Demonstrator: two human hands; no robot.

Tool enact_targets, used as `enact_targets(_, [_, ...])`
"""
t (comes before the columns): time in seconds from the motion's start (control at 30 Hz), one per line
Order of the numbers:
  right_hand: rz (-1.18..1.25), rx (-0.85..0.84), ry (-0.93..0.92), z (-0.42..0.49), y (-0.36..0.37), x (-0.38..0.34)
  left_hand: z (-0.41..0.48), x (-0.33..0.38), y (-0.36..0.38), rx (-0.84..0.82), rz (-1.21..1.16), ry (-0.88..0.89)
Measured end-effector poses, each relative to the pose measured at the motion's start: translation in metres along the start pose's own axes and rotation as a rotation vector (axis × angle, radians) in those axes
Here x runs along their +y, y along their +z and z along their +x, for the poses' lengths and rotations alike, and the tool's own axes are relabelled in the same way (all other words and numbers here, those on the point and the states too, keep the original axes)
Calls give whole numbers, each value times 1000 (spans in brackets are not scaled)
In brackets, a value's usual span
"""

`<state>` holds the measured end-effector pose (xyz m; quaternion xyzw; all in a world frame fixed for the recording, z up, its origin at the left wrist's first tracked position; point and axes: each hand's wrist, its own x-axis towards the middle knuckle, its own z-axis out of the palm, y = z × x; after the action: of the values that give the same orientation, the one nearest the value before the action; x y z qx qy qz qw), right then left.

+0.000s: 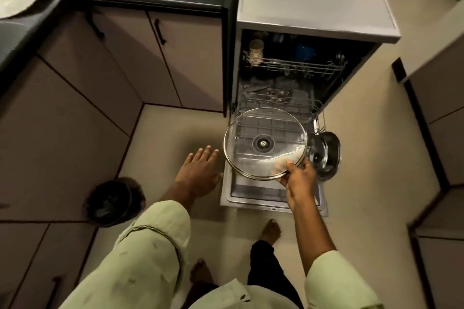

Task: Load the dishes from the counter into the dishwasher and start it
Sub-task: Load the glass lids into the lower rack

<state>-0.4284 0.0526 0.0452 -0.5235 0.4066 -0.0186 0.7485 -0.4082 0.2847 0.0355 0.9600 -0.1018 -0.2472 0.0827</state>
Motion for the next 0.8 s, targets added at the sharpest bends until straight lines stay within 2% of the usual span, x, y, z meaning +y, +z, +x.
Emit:
enact_targets(0.3, [-62, 89, 64, 123, -68, -44, 105, 106, 39, -189, 12, 43])
enact_targets(0.57, [-211, 183, 36, 232, -95, -22, 223, 124, 108, -376, 54, 150])
enact_targets(0.8, [-497, 259, -71, 324, -121, 22, 337, 135, 182, -466, 90, 219])
